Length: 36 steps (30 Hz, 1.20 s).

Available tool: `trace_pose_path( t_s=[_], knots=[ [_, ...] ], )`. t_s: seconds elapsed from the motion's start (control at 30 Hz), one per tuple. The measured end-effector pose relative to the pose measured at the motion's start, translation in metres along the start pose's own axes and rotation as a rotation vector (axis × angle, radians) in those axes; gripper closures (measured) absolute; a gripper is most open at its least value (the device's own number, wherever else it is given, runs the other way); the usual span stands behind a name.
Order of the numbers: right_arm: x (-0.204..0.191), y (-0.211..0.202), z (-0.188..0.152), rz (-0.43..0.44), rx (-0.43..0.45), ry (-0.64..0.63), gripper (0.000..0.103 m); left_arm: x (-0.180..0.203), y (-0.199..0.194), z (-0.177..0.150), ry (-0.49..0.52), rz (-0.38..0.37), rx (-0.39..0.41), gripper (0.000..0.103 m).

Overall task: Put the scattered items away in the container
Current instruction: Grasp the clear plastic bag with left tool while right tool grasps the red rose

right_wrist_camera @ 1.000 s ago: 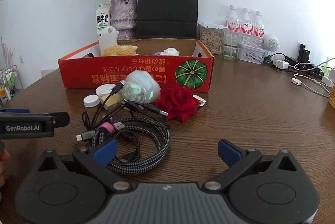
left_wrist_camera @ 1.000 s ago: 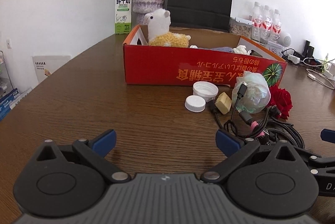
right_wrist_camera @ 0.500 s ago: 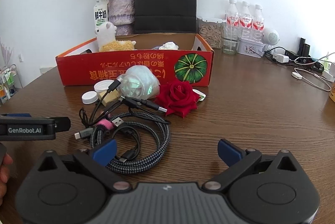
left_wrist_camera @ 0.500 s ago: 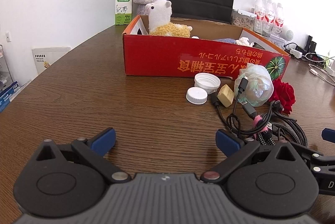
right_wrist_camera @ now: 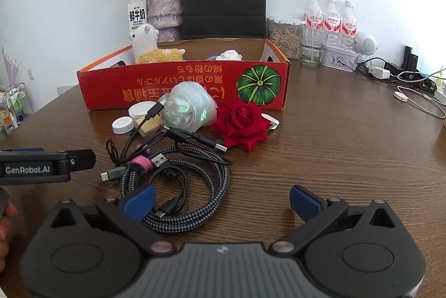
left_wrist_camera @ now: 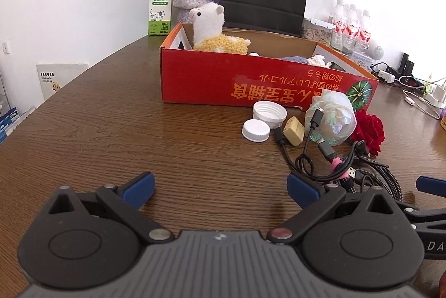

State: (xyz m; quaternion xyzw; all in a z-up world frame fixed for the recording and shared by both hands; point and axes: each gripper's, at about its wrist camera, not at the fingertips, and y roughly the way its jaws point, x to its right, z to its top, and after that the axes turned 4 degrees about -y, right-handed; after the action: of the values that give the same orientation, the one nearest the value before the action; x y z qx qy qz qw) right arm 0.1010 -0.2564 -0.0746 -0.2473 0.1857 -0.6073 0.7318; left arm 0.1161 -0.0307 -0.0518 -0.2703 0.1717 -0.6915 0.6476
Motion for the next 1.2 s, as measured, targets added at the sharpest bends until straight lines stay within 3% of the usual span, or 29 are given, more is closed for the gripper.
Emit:
trace_pose_path(
  t_s=[0.23, 0.4, 0.7, 0.83, 1.07, 1.2],
  knots=[
    [-0.002, -0.011, 0.005, 0.031, 0.030, -0.036, 0.000, 0.000, -0.012, 0.009, 0.042, 0.028, 0.050, 0.000],
    [0.002, -0.018, 0.015, 0.039, 0.063, -0.045, 0.000, -0.005, -0.016, 0.014, 0.029, -0.001, 0.049, 0.000],
    [0.023, -0.013, 0.043, -0.004, 0.098, -0.044, 0.009, -0.001, -0.020, 0.028, 0.053, 0.010, 0.087, 0.000],
    [0.030, 0.010, 0.054, -0.006, 0.058, -0.066, 0.020, 0.011, -0.014, 0.040, 0.081, -0.016, 0.092, 0.000],
    [0.026, 0.049, 0.060, -0.014, 0.001, -0.126, 0.024, 0.054, 0.014, 0.064, 0.172, -0.094, 0.088, 0.000],
    [0.027, 0.059, 0.062, 0.024, -0.014, -0.149, 0.038, 0.075, 0.034, 0.071, 0.183, -0.121, 0.064, 0.000]
  ],
)
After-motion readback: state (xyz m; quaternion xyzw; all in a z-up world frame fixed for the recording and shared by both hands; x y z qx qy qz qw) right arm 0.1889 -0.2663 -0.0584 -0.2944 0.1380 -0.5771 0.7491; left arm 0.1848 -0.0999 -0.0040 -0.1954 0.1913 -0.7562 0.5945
